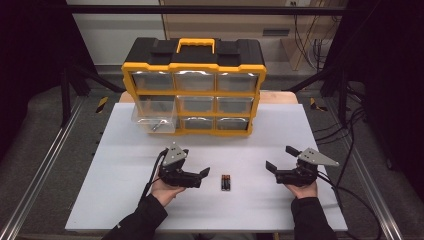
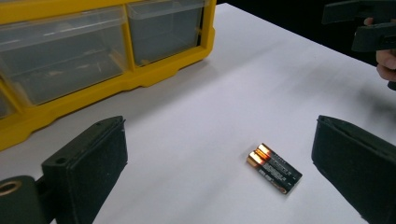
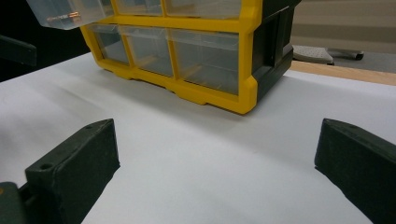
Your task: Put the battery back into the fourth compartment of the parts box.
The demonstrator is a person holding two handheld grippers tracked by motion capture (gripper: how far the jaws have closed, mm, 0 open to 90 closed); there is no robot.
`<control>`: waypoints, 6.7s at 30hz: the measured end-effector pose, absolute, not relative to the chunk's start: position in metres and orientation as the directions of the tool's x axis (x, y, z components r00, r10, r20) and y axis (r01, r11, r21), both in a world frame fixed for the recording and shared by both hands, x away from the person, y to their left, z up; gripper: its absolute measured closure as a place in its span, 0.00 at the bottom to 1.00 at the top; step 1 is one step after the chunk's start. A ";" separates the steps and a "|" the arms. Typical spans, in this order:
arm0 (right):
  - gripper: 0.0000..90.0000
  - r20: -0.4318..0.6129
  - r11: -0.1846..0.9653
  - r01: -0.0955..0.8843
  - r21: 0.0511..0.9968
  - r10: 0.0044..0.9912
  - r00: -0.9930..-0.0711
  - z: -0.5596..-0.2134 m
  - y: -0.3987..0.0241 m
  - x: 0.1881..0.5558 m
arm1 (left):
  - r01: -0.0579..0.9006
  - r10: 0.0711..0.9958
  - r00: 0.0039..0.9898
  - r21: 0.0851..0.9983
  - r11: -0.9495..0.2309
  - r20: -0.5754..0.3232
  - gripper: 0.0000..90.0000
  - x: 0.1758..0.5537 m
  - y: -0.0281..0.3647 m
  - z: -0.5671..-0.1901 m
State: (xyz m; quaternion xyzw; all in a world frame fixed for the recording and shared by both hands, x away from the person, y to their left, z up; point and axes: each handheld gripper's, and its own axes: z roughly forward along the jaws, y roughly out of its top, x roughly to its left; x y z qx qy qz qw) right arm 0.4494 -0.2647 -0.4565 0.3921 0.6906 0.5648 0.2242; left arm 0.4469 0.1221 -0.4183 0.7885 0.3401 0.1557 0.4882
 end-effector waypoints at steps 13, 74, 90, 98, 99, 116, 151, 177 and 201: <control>0.00 0.131 0.056 0.287 0.956 0.795 -0.592 -0.456 -0.265 0.449 | 0.424 0.672 0.735 0.837 -0.346 -0.095 0.03 0.453 0.089 -0.440; 0.00 0.133 0.054 0.287 0.956 0.794 -0.593 -0.456 -0.265 0.450 | 0.550 0.731 0.681 0.680 -0.484 -0.031 0.72 0.443 0.049 -0.477; 0.00 0.135 0.053 0.287 0.956 0.792 -0.595 -0.456 -0.265 0.450 | 0.552 0.728 0.685 0.660 -0.510 -0.011 0.84 0.444 0.050 -0.474; 0.00 0.134 0.053 0.288 0.956 0.794 -0.594 -0.456 -0.265 0.449 | 0.539 0.713 0.701 0.671 -0.510 -0.021 0.84 0.444 0.053 -0.471; 0.00 0.134 0.054 0.287 0.956 0.792 -0.595 -0.456 -0.265 0.450 | 0.539 0.713 0.700 0.673 -0.506 -0.024 0.84 0.444 0.053 -0.470; 0.00 0.135 0.052 0.286 0.957 0.793 -0.595 -0.456 -0.265 0.449 | 0.505 0.704 0.708 0.738 -0.449 -0.056 0.85 0.445 0.075 -0.434; 0.00 0.132 0.057 0.287 0.956 0.792 -0.596 -0.457 -0.265 0.450 | 0.432 0.746 0.661 0.854 -0.289 -0.082 0.84 0.460 0.164 -0.342; 0.00 0.131 0.058 0.288 0.956 0.794 -0.594 -0.457 -0.265 0.450 | 0.388 0.835 0.549 0.896 -0.214 -0.039 0.84 0.505 0.232 -0.280; 0.00 0.133 0.054 0.285 0.957 0.792 -0.596 -0.457 -0.265 0.450 | 0.484 0.880 0.474 0.839 -0.249 -0.012 0.84 0.548 0.250 -0.317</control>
